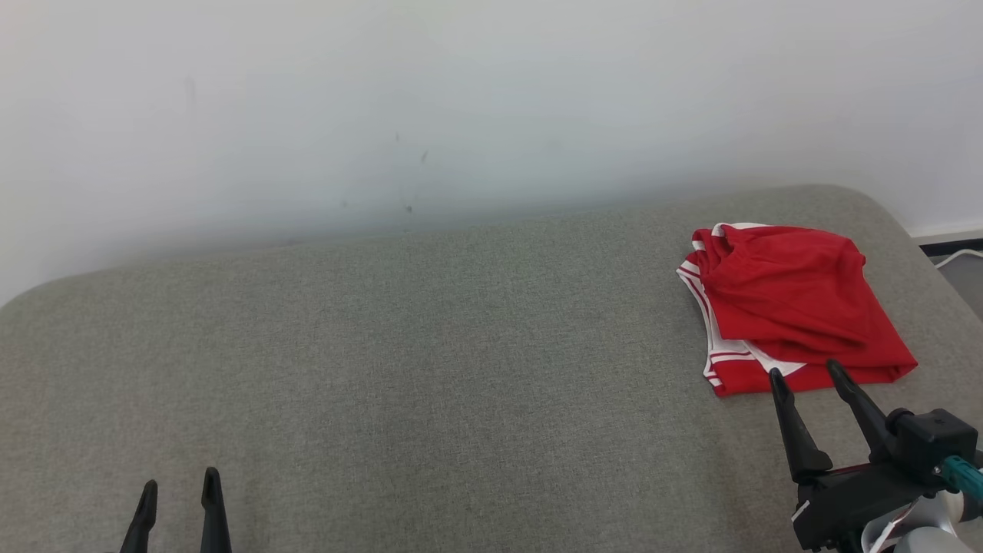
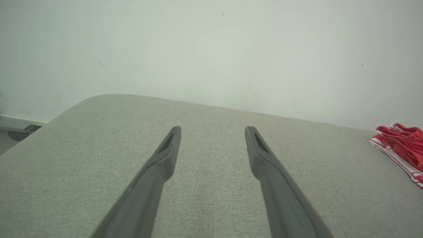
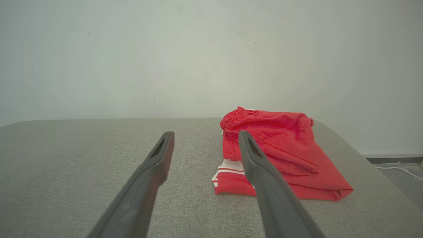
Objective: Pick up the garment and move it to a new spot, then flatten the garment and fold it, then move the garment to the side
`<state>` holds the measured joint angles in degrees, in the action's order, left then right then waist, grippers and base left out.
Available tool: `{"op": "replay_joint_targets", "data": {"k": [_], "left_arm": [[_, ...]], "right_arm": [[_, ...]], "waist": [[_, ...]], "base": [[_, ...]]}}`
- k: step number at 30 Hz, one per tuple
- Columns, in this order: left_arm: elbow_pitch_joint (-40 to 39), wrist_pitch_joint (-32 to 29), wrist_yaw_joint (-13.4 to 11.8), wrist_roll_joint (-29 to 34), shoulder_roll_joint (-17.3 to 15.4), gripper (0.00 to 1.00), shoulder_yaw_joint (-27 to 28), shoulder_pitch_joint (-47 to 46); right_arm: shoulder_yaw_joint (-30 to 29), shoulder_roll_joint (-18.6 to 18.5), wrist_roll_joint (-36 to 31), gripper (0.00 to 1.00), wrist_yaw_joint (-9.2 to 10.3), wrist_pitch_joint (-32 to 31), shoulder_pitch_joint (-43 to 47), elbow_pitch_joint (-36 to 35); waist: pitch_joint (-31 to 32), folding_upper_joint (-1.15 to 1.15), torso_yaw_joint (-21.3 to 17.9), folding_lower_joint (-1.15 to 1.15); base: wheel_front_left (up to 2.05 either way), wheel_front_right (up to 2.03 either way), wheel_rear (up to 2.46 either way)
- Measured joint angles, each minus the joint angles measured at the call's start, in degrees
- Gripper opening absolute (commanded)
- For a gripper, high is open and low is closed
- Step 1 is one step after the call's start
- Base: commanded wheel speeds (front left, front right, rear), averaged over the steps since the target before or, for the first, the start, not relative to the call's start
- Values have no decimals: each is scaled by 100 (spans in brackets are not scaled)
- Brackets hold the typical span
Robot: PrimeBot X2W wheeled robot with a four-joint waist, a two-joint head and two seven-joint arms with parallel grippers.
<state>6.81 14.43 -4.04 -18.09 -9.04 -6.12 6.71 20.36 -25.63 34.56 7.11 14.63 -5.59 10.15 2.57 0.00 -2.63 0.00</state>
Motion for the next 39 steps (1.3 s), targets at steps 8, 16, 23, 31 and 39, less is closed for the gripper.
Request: {"op": "replay_joint_targets", "data": {"k": [8, 16, 23, 31, 39], "left_arm": [[-25, 0, -8, 0, 13, 100, 85, -3], [-23, 0, -16, 44, 90, 100, 70, -3], [-24, 0, -34, 155, 102, 100, 70, -3], [-35, 0, -45, 198, 130, 100, 45, -3], [119, -27, 1, 201, 196, 0, -9, 27]], "right_arm": [[-227, 234, -164, 100, 1, 0, 47, -20], [-389, 370, -412, 100, 1, 0, 110, -20], [-471, 478, -571, 100, 1, 0, 179, -11], [-565, 537, -724, 100, 1, 0, 181, -8], [-559, 661, -789, 0, -4, -2, 265, 133]], "waist": [[16, 0, 0, 0], [42, 0, 13, 0], [50, 0, 49, 0], [53, 0, 66, 0], [61, 0, 69, 0]], "base": [[0, 0, 0], [0, 0, 0], [0, 0, 0], [0, 0, 0], [0, 0, 0]]}}
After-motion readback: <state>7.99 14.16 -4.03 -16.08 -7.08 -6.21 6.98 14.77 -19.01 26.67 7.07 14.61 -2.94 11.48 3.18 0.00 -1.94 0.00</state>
